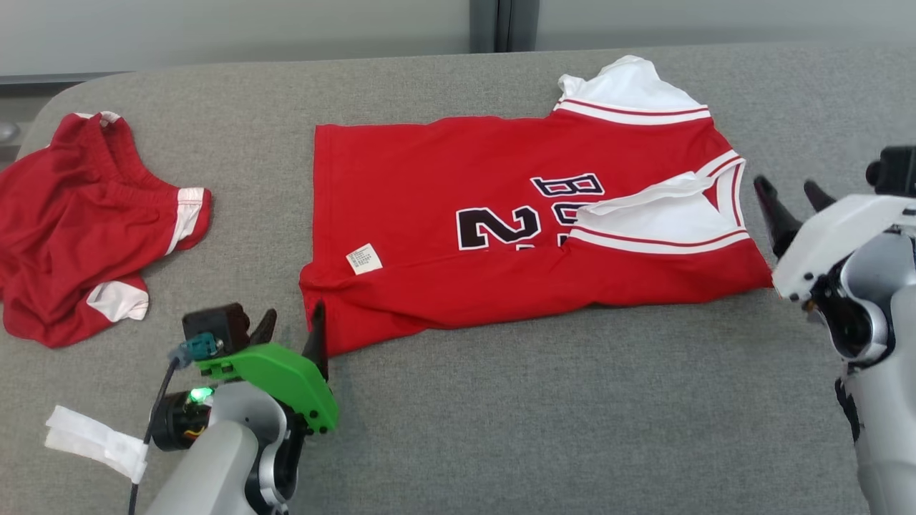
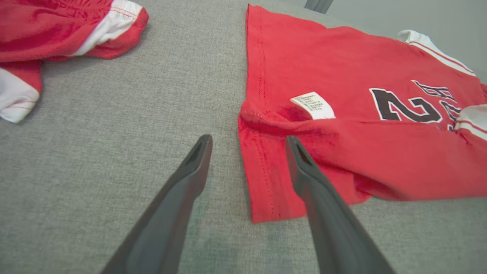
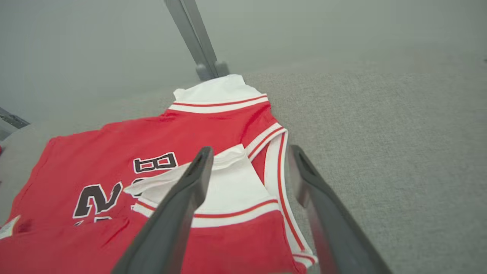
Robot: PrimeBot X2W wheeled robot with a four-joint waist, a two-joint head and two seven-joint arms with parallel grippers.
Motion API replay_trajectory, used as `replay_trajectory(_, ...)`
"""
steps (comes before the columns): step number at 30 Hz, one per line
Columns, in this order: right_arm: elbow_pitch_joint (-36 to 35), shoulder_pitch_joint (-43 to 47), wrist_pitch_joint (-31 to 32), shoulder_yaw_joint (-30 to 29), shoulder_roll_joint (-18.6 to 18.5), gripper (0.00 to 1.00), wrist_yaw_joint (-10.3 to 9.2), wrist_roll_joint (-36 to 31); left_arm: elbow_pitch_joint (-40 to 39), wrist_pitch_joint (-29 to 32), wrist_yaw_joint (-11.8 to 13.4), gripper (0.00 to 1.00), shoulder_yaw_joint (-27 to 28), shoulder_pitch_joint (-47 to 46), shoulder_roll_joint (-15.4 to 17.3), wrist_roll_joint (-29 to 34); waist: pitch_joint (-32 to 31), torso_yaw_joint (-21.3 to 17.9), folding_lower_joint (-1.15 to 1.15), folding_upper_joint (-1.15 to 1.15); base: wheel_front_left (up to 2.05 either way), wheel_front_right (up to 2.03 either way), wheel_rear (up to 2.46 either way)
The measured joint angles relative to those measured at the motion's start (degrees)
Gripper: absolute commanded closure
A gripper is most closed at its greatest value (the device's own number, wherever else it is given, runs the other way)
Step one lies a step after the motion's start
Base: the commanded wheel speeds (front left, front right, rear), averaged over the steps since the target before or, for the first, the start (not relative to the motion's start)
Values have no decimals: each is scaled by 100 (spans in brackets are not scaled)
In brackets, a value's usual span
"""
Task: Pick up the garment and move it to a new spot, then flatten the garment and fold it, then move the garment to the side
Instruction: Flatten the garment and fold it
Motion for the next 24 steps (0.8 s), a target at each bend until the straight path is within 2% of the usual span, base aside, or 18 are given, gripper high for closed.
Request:
replay_trajectory(3,20,347,493,-320,86,0,-1,-241,-113,52,67,0,-87,203,25,32,-45,-14,0,0,0,0,0)
replay_trajectory(6,-77,487,702,-537,159,0,-1,-590,-142,124,107,0,-181,228,21,87,-16,-27,0,0,0,0,0)
replay_trajectory(13,-23,516,772,-670,532,0,-1,-860,30,236,230,0,-337,38,-15,271,199,-70,0,0,0,0,0)
replay_trajectory(19,338,293,740,-712,603,0,0,-1182,202,250,249,0,-378,-83,-49,278,401,-93,0,0,0,0,0)
replay_trajectory(24,610,229,966,-800,656,0,0,-1504,311,304,241,0,-413,-169,-58,283,476,-62,0,0,0,0,0)
